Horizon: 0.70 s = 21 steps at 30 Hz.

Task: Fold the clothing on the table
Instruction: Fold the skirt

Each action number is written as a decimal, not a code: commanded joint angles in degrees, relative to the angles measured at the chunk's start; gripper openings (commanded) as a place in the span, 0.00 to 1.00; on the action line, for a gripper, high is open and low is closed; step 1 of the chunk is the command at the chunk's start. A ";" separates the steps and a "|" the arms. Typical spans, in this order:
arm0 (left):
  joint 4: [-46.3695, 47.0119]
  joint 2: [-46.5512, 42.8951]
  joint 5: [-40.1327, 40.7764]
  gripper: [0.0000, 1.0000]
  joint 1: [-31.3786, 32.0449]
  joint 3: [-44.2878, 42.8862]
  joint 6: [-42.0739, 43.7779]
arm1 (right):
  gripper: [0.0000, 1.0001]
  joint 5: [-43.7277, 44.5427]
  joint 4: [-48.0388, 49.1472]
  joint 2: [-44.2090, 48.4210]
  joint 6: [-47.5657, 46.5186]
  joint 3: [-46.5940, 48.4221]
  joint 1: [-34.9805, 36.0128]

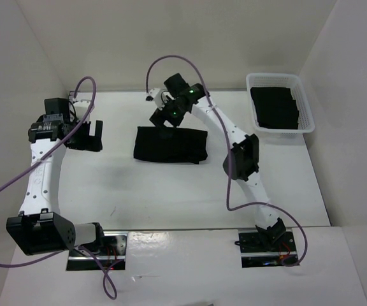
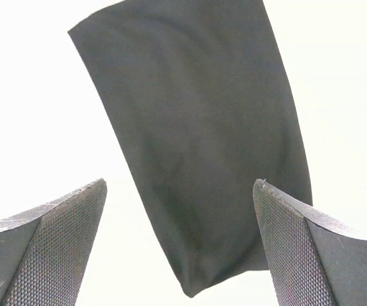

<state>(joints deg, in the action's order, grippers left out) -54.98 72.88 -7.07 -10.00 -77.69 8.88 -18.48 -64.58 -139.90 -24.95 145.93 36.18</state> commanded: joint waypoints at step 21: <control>5.32 14.29 -10.77 0.99 0.77 -0.79 -1.06 | 0.95 -4.89 17.55 27.22 6.84 -55.41 -16.67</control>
<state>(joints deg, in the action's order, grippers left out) -51.11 82.32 -14.52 -9.91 -77.65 8.71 -20.49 -52.16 -113.01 -20.34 88.51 22.61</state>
